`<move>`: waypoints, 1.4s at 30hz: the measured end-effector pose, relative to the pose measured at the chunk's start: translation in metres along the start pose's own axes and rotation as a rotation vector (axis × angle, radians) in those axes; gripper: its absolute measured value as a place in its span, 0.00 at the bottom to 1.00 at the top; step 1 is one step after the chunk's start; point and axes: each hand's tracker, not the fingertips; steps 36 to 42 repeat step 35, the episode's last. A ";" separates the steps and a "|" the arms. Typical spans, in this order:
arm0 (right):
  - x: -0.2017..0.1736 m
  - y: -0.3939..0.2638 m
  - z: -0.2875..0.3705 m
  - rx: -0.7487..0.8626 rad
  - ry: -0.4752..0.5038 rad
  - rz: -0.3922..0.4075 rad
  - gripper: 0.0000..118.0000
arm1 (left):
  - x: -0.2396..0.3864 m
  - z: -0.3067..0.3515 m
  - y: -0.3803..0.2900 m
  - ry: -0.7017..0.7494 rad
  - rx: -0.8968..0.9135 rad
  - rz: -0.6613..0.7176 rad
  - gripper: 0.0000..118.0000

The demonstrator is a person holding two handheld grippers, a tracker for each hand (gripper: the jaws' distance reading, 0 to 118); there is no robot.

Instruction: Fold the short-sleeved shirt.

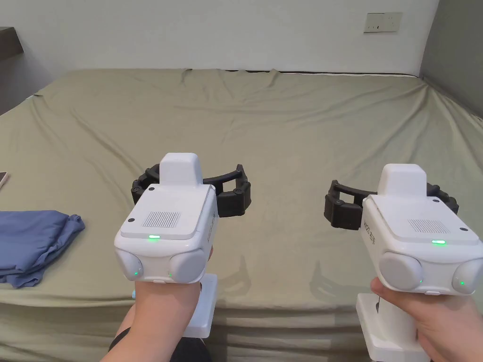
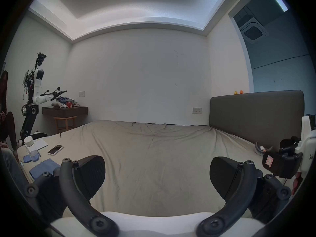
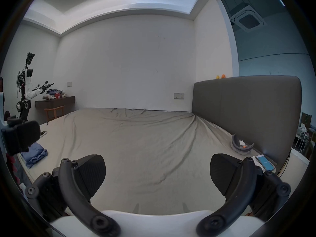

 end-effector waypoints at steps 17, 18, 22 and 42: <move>0.003 0.014 0.010 0.034 0.146 -0.077 1.00 | 0.002 0.003 -0.002 -0.050 0.018 -0.040 1.00; 0.004 0.014 0.010 0.047 0.141 -0.079 1.00 | 0.002 0.003 -0.002 -0.052 0.016 -0.041 1.00; -0.001 0.011 0.007 0.030 0.109 -0.037 1.00 | 0.002 0.003 -0.002 -0.056 0.008 -0.036 1.00; 0.003 0.008 0.002 0.003 0.109 -0.064 1.00 | 0.002 0.003 -0.002 -0.057 0.015 -0.041 1.00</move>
